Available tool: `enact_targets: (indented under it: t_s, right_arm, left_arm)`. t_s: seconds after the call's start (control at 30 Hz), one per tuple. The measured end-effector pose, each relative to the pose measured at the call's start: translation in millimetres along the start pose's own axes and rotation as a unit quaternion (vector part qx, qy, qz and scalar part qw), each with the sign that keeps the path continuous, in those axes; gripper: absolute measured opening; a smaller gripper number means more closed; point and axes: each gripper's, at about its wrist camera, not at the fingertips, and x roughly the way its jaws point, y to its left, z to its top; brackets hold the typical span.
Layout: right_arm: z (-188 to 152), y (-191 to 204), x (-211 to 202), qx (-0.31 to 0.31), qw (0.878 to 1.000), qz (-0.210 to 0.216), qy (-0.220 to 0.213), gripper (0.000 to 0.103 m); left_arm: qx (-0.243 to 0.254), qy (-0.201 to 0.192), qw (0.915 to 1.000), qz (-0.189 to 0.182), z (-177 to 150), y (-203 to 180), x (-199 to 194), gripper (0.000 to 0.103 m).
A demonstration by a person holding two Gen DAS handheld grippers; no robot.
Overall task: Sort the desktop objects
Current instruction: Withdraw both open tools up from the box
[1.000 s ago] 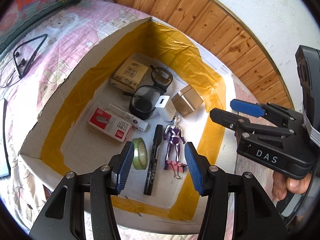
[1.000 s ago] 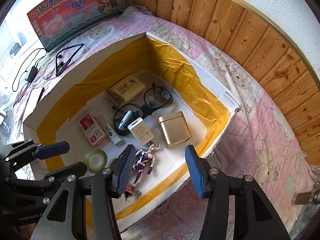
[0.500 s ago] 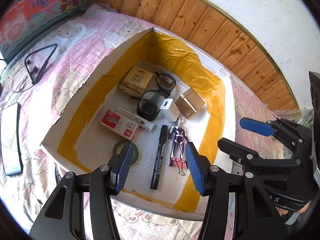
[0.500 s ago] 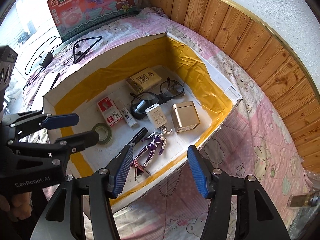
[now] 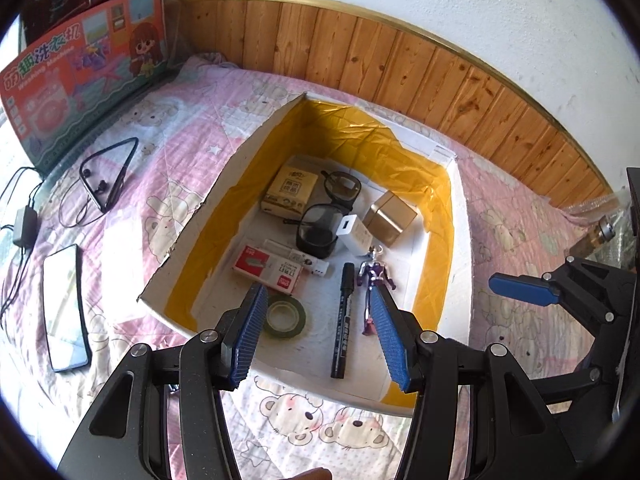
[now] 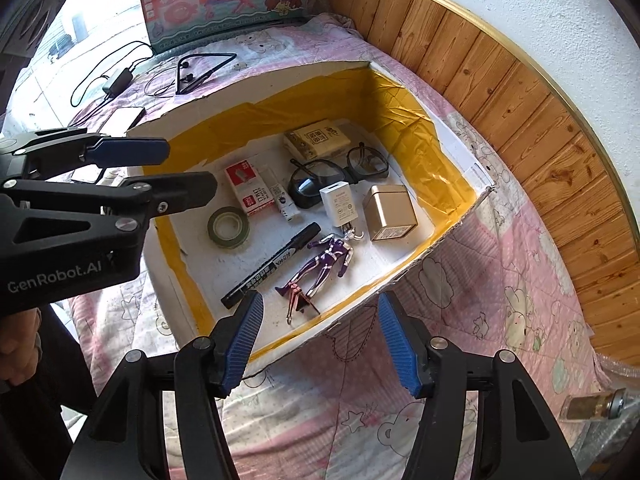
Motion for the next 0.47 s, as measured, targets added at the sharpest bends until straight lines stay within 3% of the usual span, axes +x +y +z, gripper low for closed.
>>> enact_targets:
  t_s: [0.23, 0.47]
  right_arm:
    - [-12, 20, -6, -0.02, 1.0, -0.003, -0.004, 0.062]
    - [-17, 30, -7, -0.018, 1.0, 0.0, -0.006, 0.062]
  left_arm:
    - [0.001, -0.021, 0.9997, -0.01, -5, 3, -11, 0.069]
    - [0.0, -0.045, 0.9989, -0.012, -7, 7, -23, 0.069]
